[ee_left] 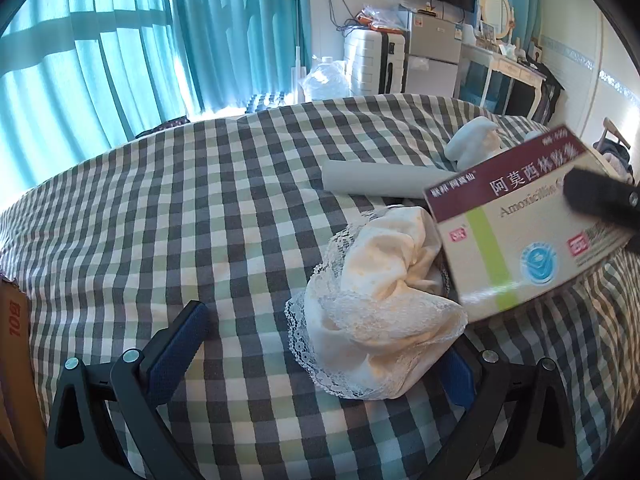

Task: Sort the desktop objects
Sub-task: 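Grasp the Amoxicillin box with the right tool while the left tool grasps the lace cloth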

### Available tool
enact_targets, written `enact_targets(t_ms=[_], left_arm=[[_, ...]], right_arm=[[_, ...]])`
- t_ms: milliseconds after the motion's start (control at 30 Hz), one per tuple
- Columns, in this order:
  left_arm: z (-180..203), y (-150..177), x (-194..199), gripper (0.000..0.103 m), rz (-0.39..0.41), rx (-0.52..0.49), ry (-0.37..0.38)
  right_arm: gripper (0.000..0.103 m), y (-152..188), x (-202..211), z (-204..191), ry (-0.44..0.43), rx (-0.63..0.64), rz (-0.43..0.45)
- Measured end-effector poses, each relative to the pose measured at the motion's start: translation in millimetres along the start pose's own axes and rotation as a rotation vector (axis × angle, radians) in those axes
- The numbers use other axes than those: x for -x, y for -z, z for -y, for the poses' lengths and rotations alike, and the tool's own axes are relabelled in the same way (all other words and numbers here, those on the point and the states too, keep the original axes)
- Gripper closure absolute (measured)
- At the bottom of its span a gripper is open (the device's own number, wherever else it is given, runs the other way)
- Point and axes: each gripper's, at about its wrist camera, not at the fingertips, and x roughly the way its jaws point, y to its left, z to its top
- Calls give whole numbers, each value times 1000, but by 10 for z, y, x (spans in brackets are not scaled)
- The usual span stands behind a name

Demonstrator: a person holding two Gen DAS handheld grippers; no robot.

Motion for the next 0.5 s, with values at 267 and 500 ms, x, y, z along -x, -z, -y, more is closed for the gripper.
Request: enact_targets(t_ms=[267,500], left_arm=[[101,-22,64,0,39,-41,-30],[65,-36,18,0,37,-18,20]], right_arm=[[72,-1,309,-833,350,376,87],[70,89,71,-765,349,367,27]])
